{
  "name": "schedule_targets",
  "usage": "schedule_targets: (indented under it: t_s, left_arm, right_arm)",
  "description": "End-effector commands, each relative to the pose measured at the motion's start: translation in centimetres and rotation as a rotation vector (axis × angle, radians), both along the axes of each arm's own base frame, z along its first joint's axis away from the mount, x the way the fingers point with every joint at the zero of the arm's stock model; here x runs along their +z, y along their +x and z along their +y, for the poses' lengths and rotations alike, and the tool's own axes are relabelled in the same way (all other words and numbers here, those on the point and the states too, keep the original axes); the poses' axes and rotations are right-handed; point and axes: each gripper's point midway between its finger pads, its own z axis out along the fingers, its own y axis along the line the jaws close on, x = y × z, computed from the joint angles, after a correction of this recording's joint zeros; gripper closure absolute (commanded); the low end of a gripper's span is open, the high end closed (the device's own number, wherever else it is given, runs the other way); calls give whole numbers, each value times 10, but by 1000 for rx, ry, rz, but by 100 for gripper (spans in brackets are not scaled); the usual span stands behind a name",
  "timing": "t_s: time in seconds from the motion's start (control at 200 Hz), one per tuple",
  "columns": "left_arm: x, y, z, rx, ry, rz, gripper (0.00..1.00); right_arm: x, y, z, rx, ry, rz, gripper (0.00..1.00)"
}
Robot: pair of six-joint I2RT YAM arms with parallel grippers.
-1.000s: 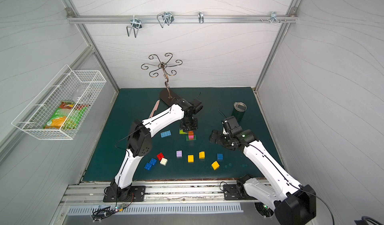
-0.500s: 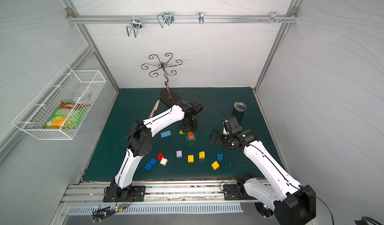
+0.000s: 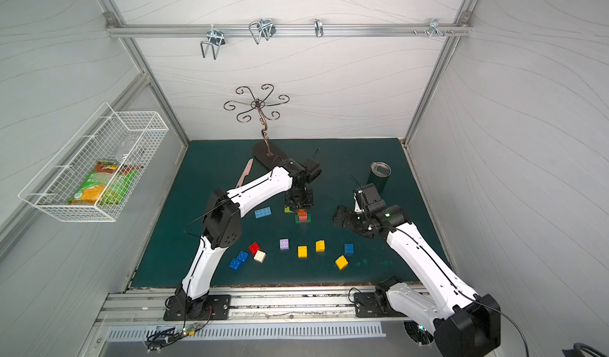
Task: Assemble the number 1 with lego
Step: Assemble the lego brick with the lego brick.
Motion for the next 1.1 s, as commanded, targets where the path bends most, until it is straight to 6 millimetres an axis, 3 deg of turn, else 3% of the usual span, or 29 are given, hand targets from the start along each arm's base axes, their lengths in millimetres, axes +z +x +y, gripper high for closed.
schedule_targets:
  t_s: [0.0, 0.44, 1.096]
  left_arm:
    - [-13, 3, -7, -10, 10, -17, 99]
    - [-24, -3, -9, -15, 36, -8, 100]
    - [-89, -15, 10, -89, 188, 82, 100]
  right_arm:
    - [-5, -5, -3, 12, -8, 17, 1]
    - [-6, -5, -4, 20, -12, 15, 1]
    - [-6, -5, -8, 19, -17, 17, 1]
